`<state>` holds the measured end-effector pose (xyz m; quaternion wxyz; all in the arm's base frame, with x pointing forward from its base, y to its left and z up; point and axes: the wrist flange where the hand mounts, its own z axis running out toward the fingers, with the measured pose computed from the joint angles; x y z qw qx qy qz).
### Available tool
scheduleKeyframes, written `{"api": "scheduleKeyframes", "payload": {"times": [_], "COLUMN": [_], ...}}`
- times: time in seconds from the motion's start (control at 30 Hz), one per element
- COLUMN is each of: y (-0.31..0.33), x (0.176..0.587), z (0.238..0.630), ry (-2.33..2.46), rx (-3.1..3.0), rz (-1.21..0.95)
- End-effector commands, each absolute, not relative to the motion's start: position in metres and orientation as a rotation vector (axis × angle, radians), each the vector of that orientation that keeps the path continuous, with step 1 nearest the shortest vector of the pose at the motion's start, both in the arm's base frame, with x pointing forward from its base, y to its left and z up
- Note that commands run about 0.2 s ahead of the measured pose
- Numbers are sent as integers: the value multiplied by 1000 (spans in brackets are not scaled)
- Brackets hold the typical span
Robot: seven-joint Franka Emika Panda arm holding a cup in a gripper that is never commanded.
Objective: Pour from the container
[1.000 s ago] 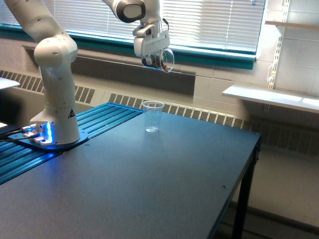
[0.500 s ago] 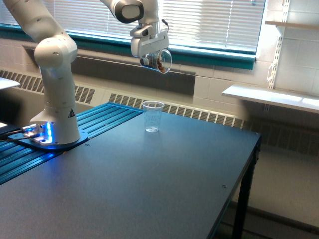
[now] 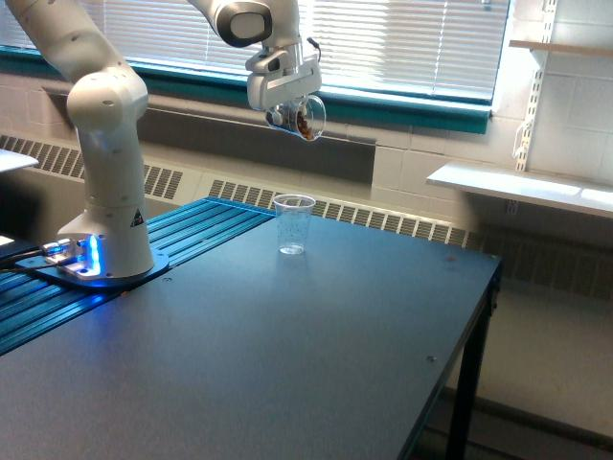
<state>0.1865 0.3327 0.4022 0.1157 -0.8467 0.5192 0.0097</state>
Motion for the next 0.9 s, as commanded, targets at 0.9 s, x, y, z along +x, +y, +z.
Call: {"api": "scheduleKeyframes", "payload": {"times": [0.9], "y": [327], "x": [168], "z": [387], "ry": [1687], "rx": [-2353], "rz": [112]}}
